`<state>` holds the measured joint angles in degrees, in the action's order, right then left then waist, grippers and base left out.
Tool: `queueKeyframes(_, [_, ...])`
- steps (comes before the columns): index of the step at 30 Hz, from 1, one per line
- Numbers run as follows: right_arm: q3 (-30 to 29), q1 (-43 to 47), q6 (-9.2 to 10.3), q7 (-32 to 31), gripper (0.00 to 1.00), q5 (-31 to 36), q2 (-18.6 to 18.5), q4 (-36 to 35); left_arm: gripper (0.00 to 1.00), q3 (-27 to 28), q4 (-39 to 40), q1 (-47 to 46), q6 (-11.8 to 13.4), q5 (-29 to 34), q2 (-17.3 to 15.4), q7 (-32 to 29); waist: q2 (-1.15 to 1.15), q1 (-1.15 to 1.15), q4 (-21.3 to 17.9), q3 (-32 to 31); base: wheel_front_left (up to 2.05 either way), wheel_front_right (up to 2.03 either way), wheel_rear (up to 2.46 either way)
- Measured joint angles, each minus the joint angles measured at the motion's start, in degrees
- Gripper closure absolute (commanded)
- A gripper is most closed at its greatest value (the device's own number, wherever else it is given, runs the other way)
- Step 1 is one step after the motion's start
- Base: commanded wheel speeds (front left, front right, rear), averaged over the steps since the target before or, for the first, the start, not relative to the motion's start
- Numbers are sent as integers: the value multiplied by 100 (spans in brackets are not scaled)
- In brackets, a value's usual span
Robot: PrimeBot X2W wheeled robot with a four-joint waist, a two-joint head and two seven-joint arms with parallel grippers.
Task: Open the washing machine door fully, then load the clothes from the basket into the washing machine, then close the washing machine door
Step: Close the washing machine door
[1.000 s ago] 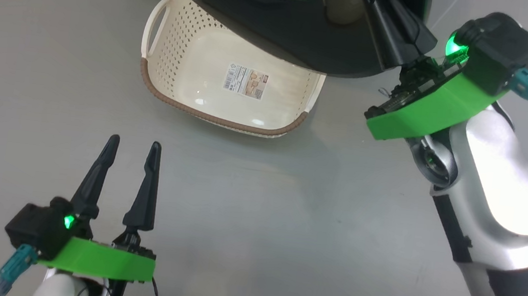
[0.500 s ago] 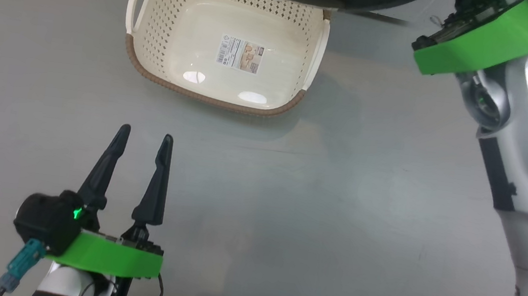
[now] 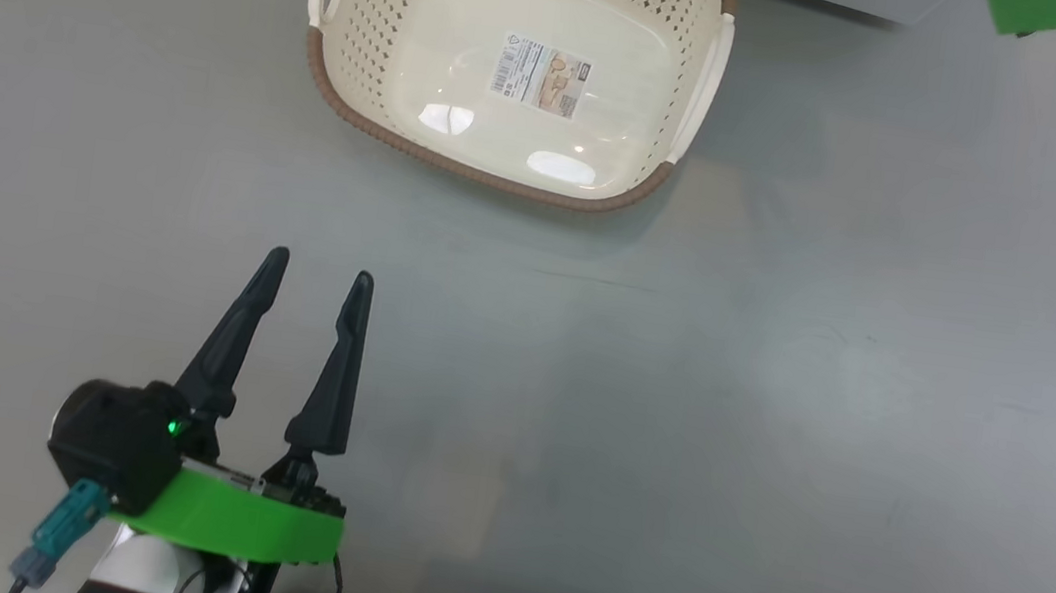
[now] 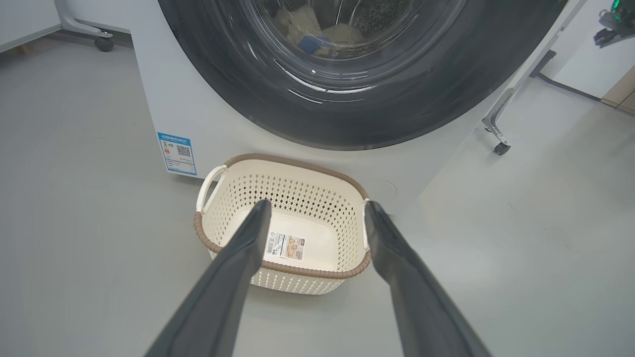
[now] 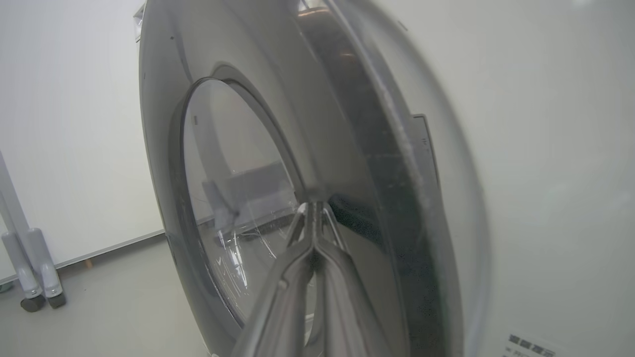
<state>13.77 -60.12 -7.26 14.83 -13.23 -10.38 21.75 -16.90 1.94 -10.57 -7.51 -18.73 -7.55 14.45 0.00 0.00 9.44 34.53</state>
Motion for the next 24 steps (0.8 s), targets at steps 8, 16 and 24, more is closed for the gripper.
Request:
queueKeyframes(8, [-283,-537,-4,4,100,171,-264,297,0,-149,54,-2,0,-1,7,0,0,0,238,183,0,0,0])
queueKeyframes(16, [-333,-721,-76,29,100,393,-278,548,0,-237,56,-12,0,-2,13,0,0,0,300,203,0,0,0])
queueKeyframes(24, [-381,-471,-45,27,100,343,-149,187,0,51,-87,-48,0,-4,10,0,0,0,15,11,0,0,0])
